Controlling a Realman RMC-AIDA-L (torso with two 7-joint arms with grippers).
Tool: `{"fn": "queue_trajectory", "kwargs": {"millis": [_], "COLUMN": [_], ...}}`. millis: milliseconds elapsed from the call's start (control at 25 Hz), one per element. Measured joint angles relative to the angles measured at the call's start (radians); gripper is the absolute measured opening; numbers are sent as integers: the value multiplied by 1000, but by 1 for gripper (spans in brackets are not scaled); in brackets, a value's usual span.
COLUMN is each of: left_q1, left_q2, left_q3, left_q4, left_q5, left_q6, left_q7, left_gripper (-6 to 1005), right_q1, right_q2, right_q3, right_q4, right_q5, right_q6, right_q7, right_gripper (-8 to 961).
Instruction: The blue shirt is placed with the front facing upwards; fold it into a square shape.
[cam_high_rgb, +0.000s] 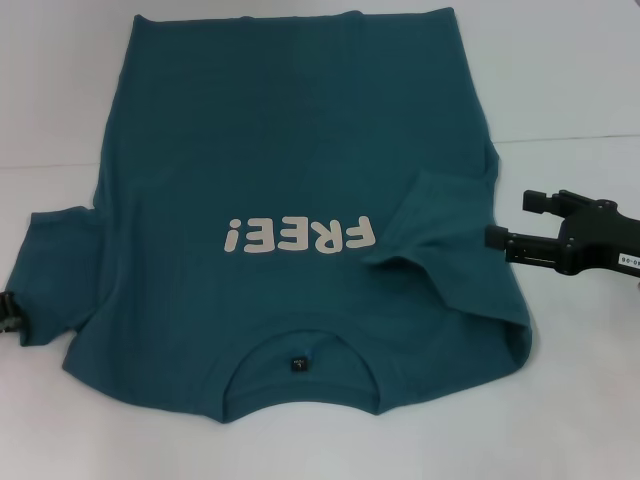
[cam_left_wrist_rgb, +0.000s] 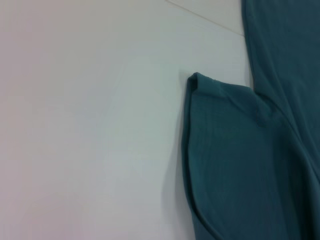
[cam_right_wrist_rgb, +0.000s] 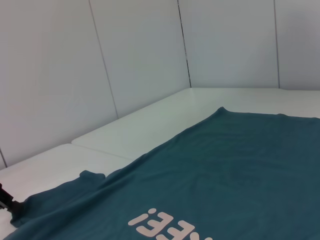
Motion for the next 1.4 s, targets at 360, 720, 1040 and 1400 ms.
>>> {"fn": "queue_trajectory", "kwargs": {"millis": [360, 720, 1040, 1400], "left_q1": [-4, -6, -22, -61], "left_q2": [-1, 0, -5, -7], "left_q3": [0, 5, 63, 109], "left_q4": [4, 3, 9, 9], "left_q5": [-10, -11, -72, -89], "left_q6": [0, 3, 13, 1], "left_q7": [16, 17, 20, 14], "left_gripper": [45, 44, 43, 44], "right_q1": [-1, -2, 6, 2], "right_q2": [1, 2, 2, 2], "right_q3": [6, 5, 8, 8], "right_q4": [8, 10, 23, 23], "right_q5": [0, 0, 0, 0], "right_q6": [0, 0, 1, 2], "right_q7": [0, 0, -4, -3], "right_gripper": [948, 947, 947, 947]}}
